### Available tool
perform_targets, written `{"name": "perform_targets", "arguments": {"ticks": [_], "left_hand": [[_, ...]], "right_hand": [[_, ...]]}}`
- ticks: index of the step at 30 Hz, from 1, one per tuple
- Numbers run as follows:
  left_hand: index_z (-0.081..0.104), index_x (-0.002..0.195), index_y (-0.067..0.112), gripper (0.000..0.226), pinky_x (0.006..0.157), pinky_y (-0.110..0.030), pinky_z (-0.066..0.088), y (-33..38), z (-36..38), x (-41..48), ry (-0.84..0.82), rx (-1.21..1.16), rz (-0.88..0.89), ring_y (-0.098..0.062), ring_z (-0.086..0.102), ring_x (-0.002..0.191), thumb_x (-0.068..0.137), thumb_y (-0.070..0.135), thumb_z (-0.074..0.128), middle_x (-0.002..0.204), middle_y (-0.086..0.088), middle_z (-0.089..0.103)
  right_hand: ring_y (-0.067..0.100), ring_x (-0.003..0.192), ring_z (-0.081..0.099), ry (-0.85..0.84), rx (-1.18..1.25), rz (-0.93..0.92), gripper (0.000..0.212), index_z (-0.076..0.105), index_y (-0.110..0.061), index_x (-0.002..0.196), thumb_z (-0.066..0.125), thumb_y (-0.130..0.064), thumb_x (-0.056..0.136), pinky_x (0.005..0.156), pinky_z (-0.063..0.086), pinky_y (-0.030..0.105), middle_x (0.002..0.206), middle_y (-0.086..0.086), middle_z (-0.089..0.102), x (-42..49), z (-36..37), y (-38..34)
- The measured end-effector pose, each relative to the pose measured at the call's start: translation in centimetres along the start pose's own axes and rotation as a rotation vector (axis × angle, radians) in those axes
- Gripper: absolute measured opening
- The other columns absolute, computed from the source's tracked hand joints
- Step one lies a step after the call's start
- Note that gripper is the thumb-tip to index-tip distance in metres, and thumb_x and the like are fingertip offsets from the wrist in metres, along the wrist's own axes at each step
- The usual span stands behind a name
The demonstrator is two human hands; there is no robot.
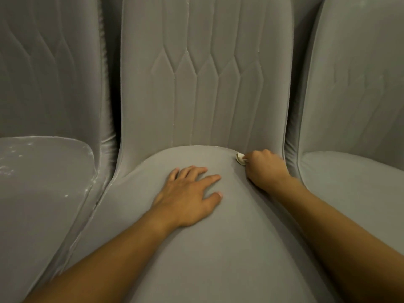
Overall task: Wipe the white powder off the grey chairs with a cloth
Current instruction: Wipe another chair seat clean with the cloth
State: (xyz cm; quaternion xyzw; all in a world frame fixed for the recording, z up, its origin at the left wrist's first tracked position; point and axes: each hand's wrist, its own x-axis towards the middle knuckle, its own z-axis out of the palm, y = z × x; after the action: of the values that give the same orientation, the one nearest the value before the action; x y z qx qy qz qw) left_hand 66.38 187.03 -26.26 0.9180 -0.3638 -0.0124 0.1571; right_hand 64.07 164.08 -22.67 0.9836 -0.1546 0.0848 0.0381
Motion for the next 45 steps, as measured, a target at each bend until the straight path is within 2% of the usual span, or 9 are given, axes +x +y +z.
{"name": "perform_targets", "arguments": {"ticks": [5,8,13,19,22,27,32,41,45], "left_hand": [[0.027,0.152,0.053,0.067,0.125,-0.043,0.005,-0.1,0.3,0.3,0.000,0.019,0.000,-0.009,0.013,0.151,0.088,0.072,0.022,0.163,0.014,0.023],[0.025,0.152,0.054,0.070,0.125,-0.044,0.006,-0.1,0.4,0.4,-0.011,0.031,-0.006,-0.010,0.013,0.152,0.086,0.073,0.018,0.164,0.014,0.022],[0.025,0.152,0.054,0.064,0.125,-0.045,0.005,-0.1,0.3,0.4,-0.016,0.036,0.003,-0.010,0.013,0.152,0.091,0.071,0.023,0.164,0.013,0.021],[0.028,0.151,0.054,0.062,0.124,-0.047,0.008,-0.2,0.4,0.6,0.015,0.027,0.006,-0.010,0.017,0.149,0.091,0.070,0.025,0.162,0.012,0.025],[0.032,0.147,0.054,0.058,0.123,-0.047,0.011,-0.2,0.4,0.5,0.048,0.019,0.013,-0.012,0.021,0.147,0.091,0.070,0.030,0.159,0.012,0.029],[0.037,0.147,0.052,0.060,0.121,-0.048,0.015,-0.2,0.6,0.8,0.075,0.012,0.021,-0.014,0.026,0.144,0.089,0.070,0.032,0.155,0.011,0.034],[0.052,0.130,0.045,0.055,0.118,-0.048,0.022,-0.2,0.7,0.8,0.103,0.040,0.024,-0.018,0.036,0.135,0.088,0.071,0.028,0.136,0.006,0.047],[0.035,0.145,0.054,0.059,0.122,-0.045,0.014,-0.5,0.6,0.7,0.078,0.010,0.031,-0.012,0.025,0.145,0.088,0.071,0.028,0.155,0.014,0.035],[0.031,0.150,0.054,0.061,0.124,-0.045,0.007,-0.4,0.4,0.6,0.035,0.005,0.008,-0.011,0.016,0.150,0.091,0.071,0.029,0.162,0.013,0.027]], "right_hand": [[0.032,0.076,0.055,0.012,0.041,-0.018,0.023,0.063,-0.015,0.092,0.046,-0.029,0.096,0.067,0.048,0.036,0.092,0.013,0.066,-4.3,-0.3,1.3],[0.037,0.080,0.060,0.024,0.100,-0.032,0.021,0.065,-0.013,0.089,0.048,-0.024,0.095,0.071,0.051,0.040,0.089,0.015,0.067,-4.8,-0.1,1.9],[0.042,0.089,0.062,0.022,0.102,-0.025,0.028,0.066,-0.001,0.098,0.044,-0.018,0.102,0.068,0.035,0.033,0.100,0.025,0.068,-1.4,0.6,0.4],[0.044,0.100,0.058,0.003,0.134,0.031,0.012,0.058,-0.004,0.091,0.050,-0.010,0.097,0.077,0.046,0.040,0.108,0.026,0.062,4.9,1.4,-3.9],[0.043,0.111,0.056,-0.013,0.117,-0.034,0.019,0.062,-0.001,0.107,0.051,-0.014,0.097,0.087,0.047,0.042,0.116,0.024,0.062,7.1,2.0,-7.7],[0.040,0.103,0.062,-0.075,0.149,-0.232,0.019,0.066,-0.006,0.105,0.055,-0.016,0.094,0.076,0.045,0.033,0.113,0.019,0.066,10.0,1.6,-10.2],[0.025,0.120,0.061,-0.056,0.365,-0.498,0.032,0.070,-0.022,0.124,0.058,-0.016,0.095,0.101,0.045,0.030,0.128,0.002,0.068,9.6,3.1,-12.4],[0.034,0.122,0.054,0.010,0.122,-0.349,0.044,0.056,-0.036,0.137,0.047,-0.022,0.096,0.097,0.045,0.043,0.133,0.005,0.061,8.9,2.9,-9.4],[0.035,0.117,0.053,0.064,-0.060,-0.203,0.035,0.064,-0.029,0.126,0.045,-0.019,0.097,0.095,0.036,0.041,0.125,0.009,0.065,6.8,2.1,-5.1]]}}
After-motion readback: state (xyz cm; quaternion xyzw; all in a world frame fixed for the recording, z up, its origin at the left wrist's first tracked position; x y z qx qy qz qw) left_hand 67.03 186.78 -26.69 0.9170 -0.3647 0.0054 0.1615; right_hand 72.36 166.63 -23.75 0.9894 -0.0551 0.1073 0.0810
